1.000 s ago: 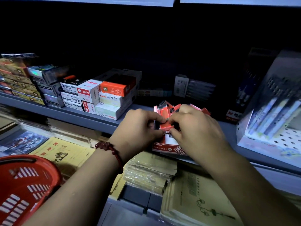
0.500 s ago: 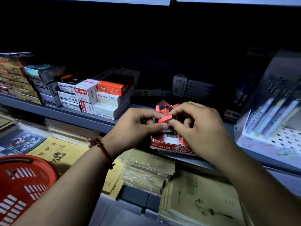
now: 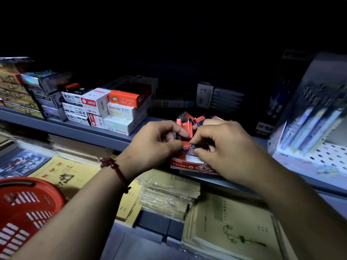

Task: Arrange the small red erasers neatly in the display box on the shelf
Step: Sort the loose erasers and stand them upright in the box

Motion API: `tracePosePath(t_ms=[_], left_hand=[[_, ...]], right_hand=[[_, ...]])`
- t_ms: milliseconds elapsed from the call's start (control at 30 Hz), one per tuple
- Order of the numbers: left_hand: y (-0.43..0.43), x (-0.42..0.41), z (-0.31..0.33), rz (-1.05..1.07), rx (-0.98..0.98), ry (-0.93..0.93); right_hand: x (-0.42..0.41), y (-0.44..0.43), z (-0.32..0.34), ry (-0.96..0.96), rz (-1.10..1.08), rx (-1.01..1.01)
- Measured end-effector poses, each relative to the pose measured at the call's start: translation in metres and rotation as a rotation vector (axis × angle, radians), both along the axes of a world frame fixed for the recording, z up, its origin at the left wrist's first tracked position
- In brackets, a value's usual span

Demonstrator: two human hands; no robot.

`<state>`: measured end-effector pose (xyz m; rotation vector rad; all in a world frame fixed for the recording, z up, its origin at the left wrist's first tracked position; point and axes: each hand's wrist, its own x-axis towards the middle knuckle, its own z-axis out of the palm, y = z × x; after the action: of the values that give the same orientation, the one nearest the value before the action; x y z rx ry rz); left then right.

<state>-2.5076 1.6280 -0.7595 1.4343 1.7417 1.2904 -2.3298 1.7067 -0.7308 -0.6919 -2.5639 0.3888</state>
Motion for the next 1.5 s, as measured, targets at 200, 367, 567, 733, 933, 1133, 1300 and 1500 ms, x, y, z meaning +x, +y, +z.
tracePosePath(t_ms=[200,367,567,733,933,1133,1300,1500], left_hand=[[-0.001,-0.001,0.000,-0.004,-0.040,0.018],[0.000,-0.002,-0.001,-0.014,-0.055,-0.020],[-0.002,-0.006,-0.002,0.062,0.029,0.342],[-0.003,-0.002,0.006,0.066,-0.063,0.610],[-0.002,0.005,0.014,0.158,-0.165,0.809],[0.008,0.012,0.018,0.194,-0.159,0.871],[0.006,0.008,0.019,0.129,-0.125,1.000],[0.007,0.007,0.013,0.142,-0.055,1.037]], right_hand=[[-0.002,-0.002,0.004,-0.130,0.037,-0.075],[0.000,-0.001,0.010,-0.215,0.022,-0.139],[-0.001,-0.004,0.006,-0.020,-0.065,-0.099],[-0.003,-0.006,0.005,0.036,-0.096,-0.036],[-0.002,-0.002,0.001,0.063,-0.098,-0.055],[-0.006,-0.002,-0.004,0.148,-0.147,-0.068],[-0.005,0.000,-0.005,0.161,-0.156,-0.064],[-0.004,0.001,-0.004,0.172,-0.161,-0.105]])
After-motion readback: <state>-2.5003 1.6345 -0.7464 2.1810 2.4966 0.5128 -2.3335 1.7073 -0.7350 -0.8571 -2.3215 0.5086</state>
